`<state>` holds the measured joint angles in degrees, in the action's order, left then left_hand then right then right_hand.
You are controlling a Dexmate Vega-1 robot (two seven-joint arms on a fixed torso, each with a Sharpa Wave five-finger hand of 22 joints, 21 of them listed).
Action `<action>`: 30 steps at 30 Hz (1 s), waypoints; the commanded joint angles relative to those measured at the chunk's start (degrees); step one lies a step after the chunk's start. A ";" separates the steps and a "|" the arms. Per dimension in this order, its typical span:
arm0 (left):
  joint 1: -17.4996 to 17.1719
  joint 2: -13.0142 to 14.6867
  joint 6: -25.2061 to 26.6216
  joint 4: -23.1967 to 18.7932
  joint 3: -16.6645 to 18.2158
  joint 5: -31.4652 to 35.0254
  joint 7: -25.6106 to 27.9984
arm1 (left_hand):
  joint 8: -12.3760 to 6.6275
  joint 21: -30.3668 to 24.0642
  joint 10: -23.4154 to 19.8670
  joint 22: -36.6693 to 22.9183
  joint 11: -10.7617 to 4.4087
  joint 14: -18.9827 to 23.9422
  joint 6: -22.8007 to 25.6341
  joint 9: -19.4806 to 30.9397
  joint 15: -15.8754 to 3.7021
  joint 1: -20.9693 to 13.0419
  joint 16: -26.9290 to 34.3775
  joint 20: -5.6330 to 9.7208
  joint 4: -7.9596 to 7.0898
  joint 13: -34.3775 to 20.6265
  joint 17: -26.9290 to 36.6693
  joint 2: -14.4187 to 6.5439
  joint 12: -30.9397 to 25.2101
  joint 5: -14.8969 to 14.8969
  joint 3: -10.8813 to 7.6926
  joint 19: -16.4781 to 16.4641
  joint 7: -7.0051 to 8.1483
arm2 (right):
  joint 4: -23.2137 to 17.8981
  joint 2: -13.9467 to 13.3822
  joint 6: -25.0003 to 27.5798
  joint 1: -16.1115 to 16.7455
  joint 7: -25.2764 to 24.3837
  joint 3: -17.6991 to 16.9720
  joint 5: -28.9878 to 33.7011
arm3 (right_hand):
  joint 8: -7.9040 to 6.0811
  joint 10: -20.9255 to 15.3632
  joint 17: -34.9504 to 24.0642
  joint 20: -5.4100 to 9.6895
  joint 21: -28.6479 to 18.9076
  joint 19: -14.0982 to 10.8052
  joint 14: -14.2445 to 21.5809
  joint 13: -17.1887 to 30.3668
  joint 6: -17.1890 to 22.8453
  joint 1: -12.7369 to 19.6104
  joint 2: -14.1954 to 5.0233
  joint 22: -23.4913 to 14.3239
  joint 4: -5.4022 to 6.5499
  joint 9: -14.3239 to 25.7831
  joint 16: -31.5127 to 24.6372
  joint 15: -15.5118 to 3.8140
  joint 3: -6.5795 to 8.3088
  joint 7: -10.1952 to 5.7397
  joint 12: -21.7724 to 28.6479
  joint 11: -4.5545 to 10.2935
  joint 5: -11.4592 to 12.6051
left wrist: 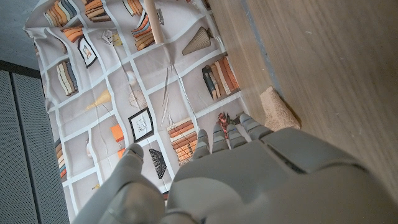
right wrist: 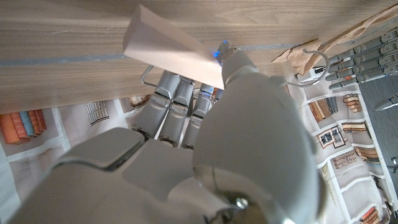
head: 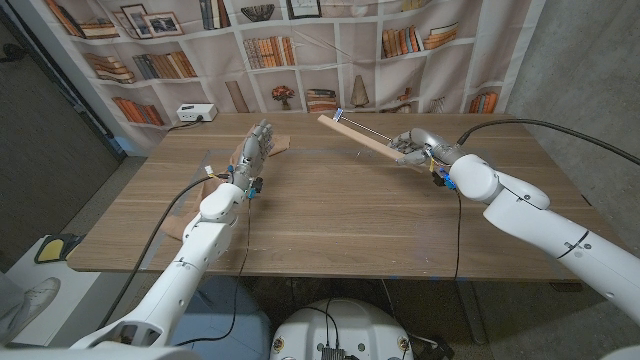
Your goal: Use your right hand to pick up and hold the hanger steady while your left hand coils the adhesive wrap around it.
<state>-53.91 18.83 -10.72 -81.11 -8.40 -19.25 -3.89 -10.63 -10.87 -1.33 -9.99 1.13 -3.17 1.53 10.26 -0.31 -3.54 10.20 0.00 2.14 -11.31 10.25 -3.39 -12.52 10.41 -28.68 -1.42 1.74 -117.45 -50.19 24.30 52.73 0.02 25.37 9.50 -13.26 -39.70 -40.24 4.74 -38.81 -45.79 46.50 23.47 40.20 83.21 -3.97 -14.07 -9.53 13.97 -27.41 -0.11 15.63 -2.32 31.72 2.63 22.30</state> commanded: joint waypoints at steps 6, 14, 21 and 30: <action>-2.39 1.40 -1.03 -3.46 -0.49 2.08 3.67 | -0.25 -0.32 -0.46 -0.09 0.07 0.01 -0.06 0.14 -0.04 0.03 0.42 -0.28 0.30 -0.33 0.09 -0.23 -0.24 -0.01 -0.03 -0.18 0.03 | -0.43 -0.81 -0.77 -0.09 1.09 0.00 0.03 | 0.46 -3.07 -0.52 3.50 -1.06 -0.19 6.15 2.23 0.28 2.73 -2.97 -0.03 0.25 0.20 0.58 -13.42 0.29 0.01 3.92 3.18 0.46; -4.07 1.67 -1.10 -5.45 -0.55 2.71 5.81 | -0.32 -0.31 -0.49 -0.09 0.11 -0.02 0.16 0.14 -0.04 0.01 0.40 -0.24 0.35 -0.33 0.08 -0.21 -0.24 -0.01 -0.02 -0.17 0.02 | -0.44 -1.43 -1.53 -0.02 1.78 -0.23 -0.18 | 0.59 -3.09 -0.82 3.48 -1.68 0.08 6.28 2.19 0.32 2.70 -2.96 0.11 0.27 0.22 0.91 -13.42 0.24 -0.04 3.91 3.29 0.52; -5.07 2.25 -1.08 -6.86 -0.86 3.36 6.87 | -0.29 -0.44 -0.53 -0.08 0.01 0.05 0.15 0.14 -0.15 -0.01 0.43 -0.35 0.39 -0.34 0.08 -0.21 -0.25 0.00 -0.02 -0.52 -0.06 | -0.37 -1.94 -2.62 0.28 2.02 -0.51 -0.37 | 0.75 -2.99 -1.07 3.52 -2.14 0.32 6.37 2.20 0.22 2.71 -2.90 0.22 0.26 0.24 1.14 -13.45 0.18 -0.12 3.88 3.16 0.56; -5.80 2.44 -1.19 -7.93 -1.21 4.62 8.96 | -0.41 -0.35 -0.95 -0.08 -0.03 0.08 0.56 0.14 -0.20 -0.06 0.43 -0.39 0.45 -0.33 0.07 -0.22 -0.40 0.01 -0.03 -0.37 -0.13 | -0.16 -2.43 -3.09 -0.05 3.38 -0.38 -0.65 | 1.11 -2.74 -1.42 3.58 -2.83 0.69 6.46 2.33 -0.37 2.72 -2.88 0.38 0.26 0.25 1.51 -13.43 0.13 0.08 3.84 3.24 0.62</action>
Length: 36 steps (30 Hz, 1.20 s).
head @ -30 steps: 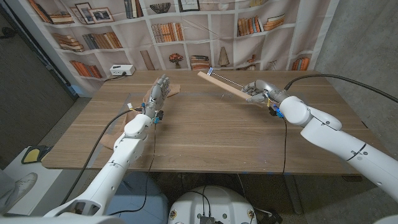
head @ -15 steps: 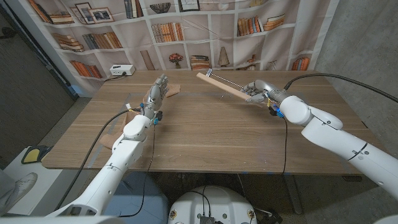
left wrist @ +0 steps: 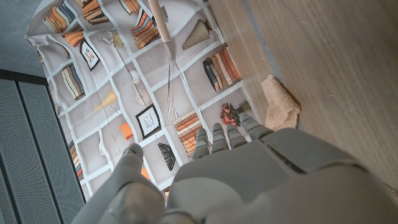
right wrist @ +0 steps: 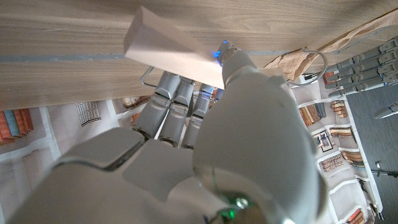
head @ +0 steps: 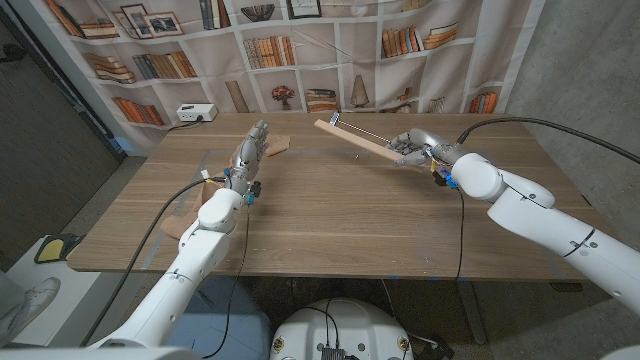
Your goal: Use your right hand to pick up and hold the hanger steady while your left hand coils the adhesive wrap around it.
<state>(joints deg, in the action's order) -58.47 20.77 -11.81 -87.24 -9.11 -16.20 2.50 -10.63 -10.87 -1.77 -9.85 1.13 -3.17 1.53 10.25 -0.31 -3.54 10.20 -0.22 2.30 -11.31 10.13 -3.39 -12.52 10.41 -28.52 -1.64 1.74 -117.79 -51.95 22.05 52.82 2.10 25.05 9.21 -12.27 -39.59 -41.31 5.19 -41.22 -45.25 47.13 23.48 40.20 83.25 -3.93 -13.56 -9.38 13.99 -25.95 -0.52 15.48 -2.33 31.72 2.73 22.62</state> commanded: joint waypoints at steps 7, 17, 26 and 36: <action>-1.45 0.97 0.37 -2.46 -1.17 3.52 4.02 | -0.53 -0.49 -0.80 -0.20 -0.16 0.25 1.10 0.14 -0.71 -0.15 0.47 1.29 0.41 -0.33 0.17 -0.23 -0.48 0.01 -0.22 -0.59 -0.27 | 0.85 -0.86 -1.68 -0.74 2.31 0.04 -0.61 | 0.20 -2.84 -0.57 3.13 -0.90 0.38 5.91 2.36 -0.43 2.68 -3.00 -0.01 0.14 0.24 0.31 -13.01 0.30 0.03 3.86 3.31 0.35; -1.48 1.40 0.84 -3.40 -1.59 5.13 5.15 | -0.46 -0.36 -0.82 -0.18 -0.21 0.25 1.11 0.14 -0.75 -0.24 0.44 0.98 0.51 -0.33 0.15 -0.27 -0.46 0.01 -0.26 -0.38 -0.05 | 2.03 -0.77 -2.76 -1.46 3.18 0.12 -0.88 | 0.30 -2.73 -0.89 3.09 -1.53 0.67 6.02 2.40 -0.49 2.67 -2.99 0.14 0.15 0.25 0.61 -13.01 0.26 -0.02 3.83 3.31 0.40; -1.39 2.39 1.59 -4.43 -2.34 9.15 7.16 | -0.52 -0.38 -0.97 -0.16 -0.22 0.30 1.47 0.14 -0.71 -0.35 0.43 0.44 0.63 -0.34 0.14 -0.29 -0.49 0.02 -0.30 -0.56 -0.13 | 2.56 -0.88 -3.28 -1.75 3.89 0.01 -1.16 | 0.37 -2.75 -1.22 3.10 -2.24 0.94 6.12 2.44 -0.52 2.67 -3.00 0.33 0.15 0.26 0.97 -13.01 0.25 -0.05 3.84 3.29 0.47; -1.71 2.02 -0.43 -4.40 -2.60 12.65 10.31 | -1.03 -0.51 -2.89 -0.13 -0.59 1.55 3.47 0.14 -1.07 -0.81 0.75 0.57 1.03 -0.35 0.07 -0.48 -1.15 0.00 -0.55 -1.13 -0.25 | 2.90 -1.02 -3.81 -1.84 4.18 -0.11 -1.22 | 0.44 -2.71 -1.56 3.14 -2.94 1.25 6.28 2.48 -0.58 2.62 -3.01 0.54 0.19 0.27 1.30 -13.01 0.23 -0.04 3.83 3.32 0.53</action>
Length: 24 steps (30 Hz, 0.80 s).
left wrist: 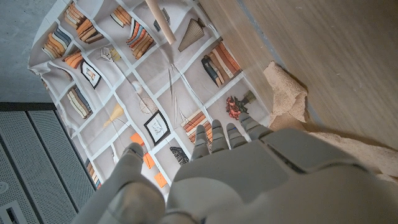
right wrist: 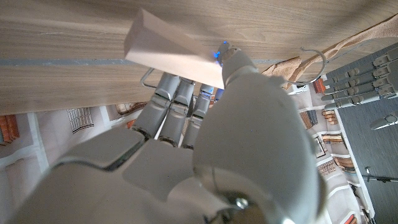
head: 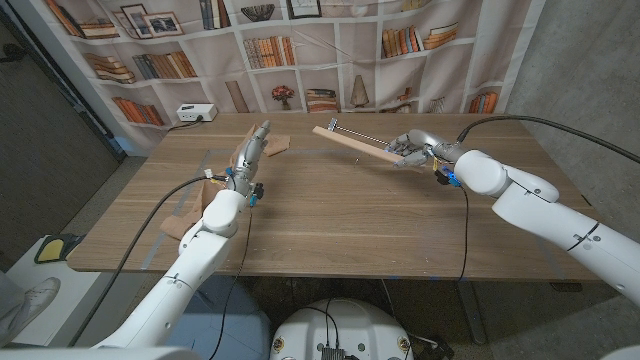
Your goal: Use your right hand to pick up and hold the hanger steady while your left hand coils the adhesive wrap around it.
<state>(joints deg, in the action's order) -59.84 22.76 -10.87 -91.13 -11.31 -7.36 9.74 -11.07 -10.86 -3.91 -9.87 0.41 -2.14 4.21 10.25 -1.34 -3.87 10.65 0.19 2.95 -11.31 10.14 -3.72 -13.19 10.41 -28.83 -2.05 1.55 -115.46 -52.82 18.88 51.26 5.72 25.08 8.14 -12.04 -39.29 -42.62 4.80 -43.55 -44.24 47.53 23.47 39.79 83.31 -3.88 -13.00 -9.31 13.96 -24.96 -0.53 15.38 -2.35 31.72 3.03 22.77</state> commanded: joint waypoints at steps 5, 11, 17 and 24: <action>-0.97 0.53 -0.63 -1.54 -0.24 4.46 3.31 | -0.56 -0.50 -0.82 -0.11 0.11 0.58 0.91 0.14 0.00 -0.59 0.28 0.12 0.46 -0.35 0.05 -0.20 -0.49 0.00 -0.30 -0.76 -0.06 | 1.01 0.08 -0.97 -0.64 0.78 0.04 -0.16 | 0.23 -3.13 -0.40 3.57 -0.92 0.38 5.92 2.43 -0.17 2.55 -3.06 0.07 0.12 0.30 0.48 -12.99 0.32 -0.03 3.83 2.91 0.42; -2.03 1.15 0.41 -3.01 0.32 4.77 3.56 | -0.53 -0.54 -1.05 -0.11 -0.26 0.74 1.12 0.14 -0.41 -0.79 0.25 0.54 0.63 -0.34 0.03 -0.25 -0.52 -0.01 -0.40 -1.01 -0.15 | 1.57 0.32 -1.46 -0.97 1.10 0.33 -0.14 | 0.23 -3.05 -0.57 3.55 -1.27 0.55 6.04 2.53 -0.14 2.52 -3.12 0.18 0.15 0.31 0.64 -13.00 0.34 -0.01 3.85 2.85 0.46; -2.67 1.46 0.40 -3.86 0.55 5.46 4.15 | -0.50 -0.50 -1.05 -0.11 -0.38 0.75 1.27 0.14 -0.42 -0.90 0.19 0.55 0.75 -0.34 0.02 -0.26 -0.48 -0.02 -0.45 -1.01 -0.15 | 1.77 0.46 -1.88 -1.08 0.83 0.30 0.09 | 0.24 -3.08 -0.76 3.55 -1.67 0.76 6.13 2.51 -0.09 2.49 -3.10 0.31 0.15 0.32 0.83 -12.99 0.33 -0.01 3.84 2.81 0.49; -3.55 2.26 1.32 -5.42 1.02 6.14 4.40 | -0.44 -0.46 -0.88 -0.11 -0.13 0.70 1.36 0.14 -0.44 -1.02 0.11 0.56 0.87 -0.34 0.02 -0.28 -0.37 -0.04 -0.51 -1.00 -0.12 | 1.78 0.56 -1.62 -1.07 0.85 0.24 0.08 | 0.26 -2.99 -0.94 3.56 -2.09 0.93 6.19 2.61 -0.09 2.46 -3.13 0.44 0.16 0.32 1.06 -12.97 0.36 -0.04 3.85 2.95 0.54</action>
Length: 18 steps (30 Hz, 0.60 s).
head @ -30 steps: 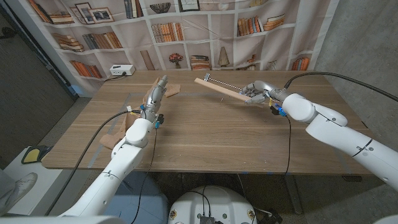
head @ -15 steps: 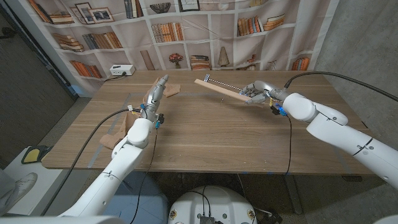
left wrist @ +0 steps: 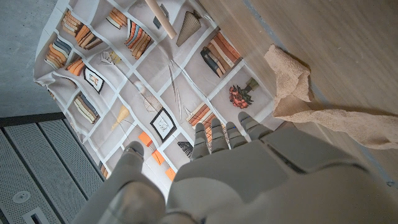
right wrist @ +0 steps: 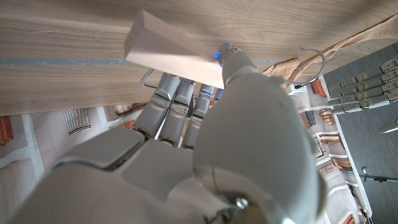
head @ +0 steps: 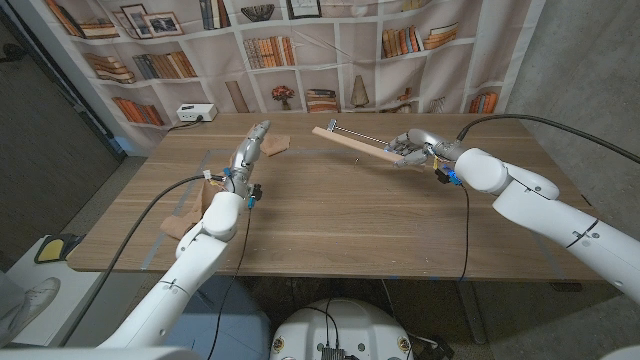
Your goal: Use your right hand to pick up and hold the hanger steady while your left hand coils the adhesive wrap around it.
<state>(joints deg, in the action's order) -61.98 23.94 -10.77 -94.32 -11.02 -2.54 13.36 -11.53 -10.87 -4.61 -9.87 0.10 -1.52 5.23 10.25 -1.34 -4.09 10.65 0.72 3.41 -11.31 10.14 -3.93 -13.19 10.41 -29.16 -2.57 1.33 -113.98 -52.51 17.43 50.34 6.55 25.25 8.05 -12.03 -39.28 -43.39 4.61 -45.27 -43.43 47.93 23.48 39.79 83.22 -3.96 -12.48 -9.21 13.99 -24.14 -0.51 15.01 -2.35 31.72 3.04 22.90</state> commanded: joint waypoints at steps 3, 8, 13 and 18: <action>-2.13 1.71 1.48 -2.99 1.21 1.22 0.52 | 0.07 -0.43 -0.26 -0.10 0.19 0.08 0.30 0.14 -0.44 -0.83 0.10 0.01 0.45 -0.34 0.01 -0.07 -0.39 -0.05 -0.19 -0.44 0.11 | 0.38 0.41 0.02 -0.17 0.08 0.24 0.19 | 0.26 -3.06 -0.25 3.78 -0.56 0.22 5.82 2.61 -0.09 2.53 -3.04 -0.02 0.06 0.30 0.34 -13.00 0.74 -0.04 3.87 2.86 0.43; -2.70 2.17 1.45 -3.54 1.62 1.35 0.62 | 0.11 -0.43 -0.21 -0.10 -0.03 0.08 0.34 0.14 -0.43 -0.88 0.07 0.05 0.51 -0.34 0.01 -0.07 -0.34 -0.06 -0.21 -0.47 0.08 | 0.31 0.65 0.35 -0.28 0.05 0.49 0.40 | 0.27 -3.09 -0.38 3.79 -0.83 0.34 5.88 2.66 -0.08 2.53 -3.03 0.07 0.05 0.30 0.47 -13.00 0.74 -0.09 3.90 2.85 0.46; -2.80 2.30 1.05 -3.57 1.65 1.53 0.77 | 0.12 -0.41 -0.23 -0.11 -0.04 0.07 0.45 0.15 -0.41 -0.92 0.04 0.01 0.57 -0.34 0.02 -0.07 -0.32 -0.07 -0.23 -0.47 0.11 | 0.26 0.77 0.60 -0.37 -0.01 0.62 0.61 | 0.28 -3.06 -0.58 3.77 -1.28 0.52 5.95 2.64 -0.06 2.50 -3.00 0.19 0.04 0.31 0.69 -13.01 0.74 -0.06 3.86 2.91 0.50; -3.14 2.57 1.17 -4.09 1.71 1.49 0.62 | 0.16 -0.40 -0.21 -0.11 0.00 0.09 0.43 0.15 -0.45 -0.95 0.04 -0.02 0.60 -0.34 0.02 -0.07 -0.29 -0.08 -0.24 -0.47 0.06 | 0.09 0.72 0.77 -0.31 0.08 0.60 0.59 | 0.30 -3.00 -0.72 3.77 -1.57 0.64 6.01 2.73 -0.08 2.47 -3.01 0.28 0.05 0.32 0.82 -13.00 0.75 -0.06 3.88 2.96 0.52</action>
<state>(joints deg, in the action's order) -64.28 25.80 -9.64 -97.33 -9.68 -1.28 13.96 -11.53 -10.87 -4.61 -9.88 0.10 -1.53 5.22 10.25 -1.33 -4.30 10.65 0.71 3.64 -11.31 10.14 -4.15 -13.19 10.41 -29.40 -2.57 1.34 -113.72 -51.94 17.64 50.09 6.58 25.67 8.44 -12.04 -39.27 -43.94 4.50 -46.43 -42.91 47.93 23.48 39.79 83.13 -4.05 -12.21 -9.25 13.96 -23.46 -0.52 15.04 -2.35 31.72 3.04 23.11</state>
